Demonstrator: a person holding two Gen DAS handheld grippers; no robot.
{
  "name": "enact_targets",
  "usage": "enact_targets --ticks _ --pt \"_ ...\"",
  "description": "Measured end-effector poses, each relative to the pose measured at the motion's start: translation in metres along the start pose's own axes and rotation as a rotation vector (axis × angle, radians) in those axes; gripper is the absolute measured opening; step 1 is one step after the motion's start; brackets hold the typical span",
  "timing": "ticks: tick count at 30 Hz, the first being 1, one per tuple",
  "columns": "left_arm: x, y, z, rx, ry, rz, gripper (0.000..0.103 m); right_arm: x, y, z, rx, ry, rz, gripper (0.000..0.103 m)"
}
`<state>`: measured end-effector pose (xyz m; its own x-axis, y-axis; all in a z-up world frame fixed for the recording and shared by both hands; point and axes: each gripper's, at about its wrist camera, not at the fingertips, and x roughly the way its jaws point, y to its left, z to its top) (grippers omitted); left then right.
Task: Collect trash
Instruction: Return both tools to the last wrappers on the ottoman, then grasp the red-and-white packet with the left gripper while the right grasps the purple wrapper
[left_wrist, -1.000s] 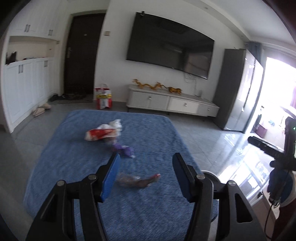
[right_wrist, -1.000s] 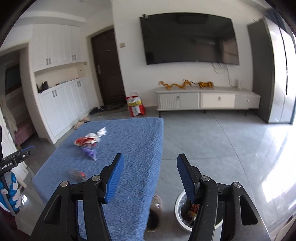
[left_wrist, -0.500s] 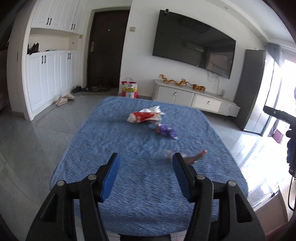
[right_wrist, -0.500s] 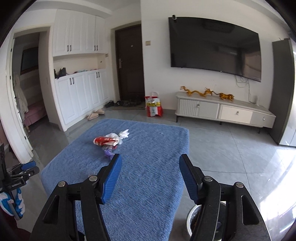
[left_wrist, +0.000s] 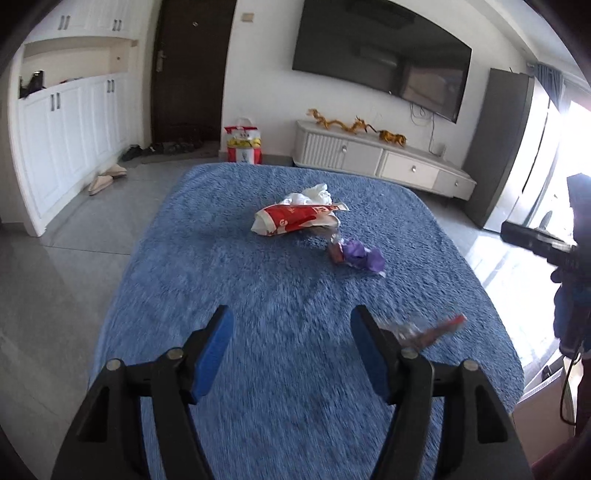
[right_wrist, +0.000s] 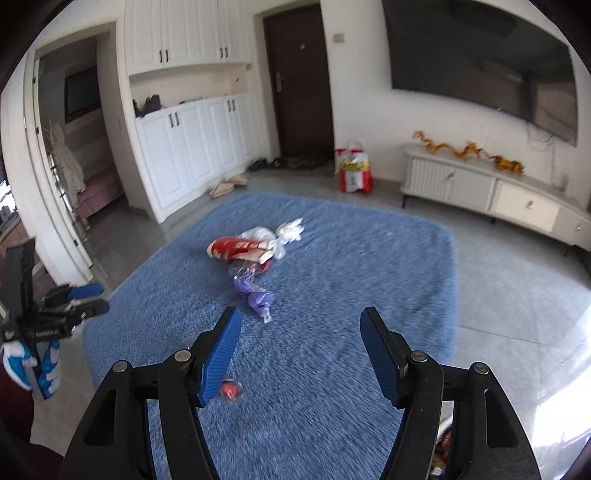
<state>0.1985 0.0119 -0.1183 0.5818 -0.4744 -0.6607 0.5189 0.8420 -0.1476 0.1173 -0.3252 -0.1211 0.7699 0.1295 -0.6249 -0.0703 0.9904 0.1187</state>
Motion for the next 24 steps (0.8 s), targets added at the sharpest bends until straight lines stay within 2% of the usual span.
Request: enact_targets --ticks 6,10,18,24 --pt "0.069 0.012 0.052 0.091 0.039 -0.080 0.064 0.050 0.007 0.008 -0.026 0.065 0.071 0.066" --pt "0.114 0.023 0.083 0.109 0.068 -0.157 0.064 0.078 0.011 0.016 -0.043 0.098 0.109 0.066" --pt "0.186 0.052 0.127 0.023 0.134 -0.288 0.068 0.129 0.023 0.028 -0.086 0.160 0.167 0.066" --pt "0.230 0.065 0.132 -0.041 0.213 -0.327 0.069 0.163 0.033 0.032 -0.103 0.199 0.213 0.066"
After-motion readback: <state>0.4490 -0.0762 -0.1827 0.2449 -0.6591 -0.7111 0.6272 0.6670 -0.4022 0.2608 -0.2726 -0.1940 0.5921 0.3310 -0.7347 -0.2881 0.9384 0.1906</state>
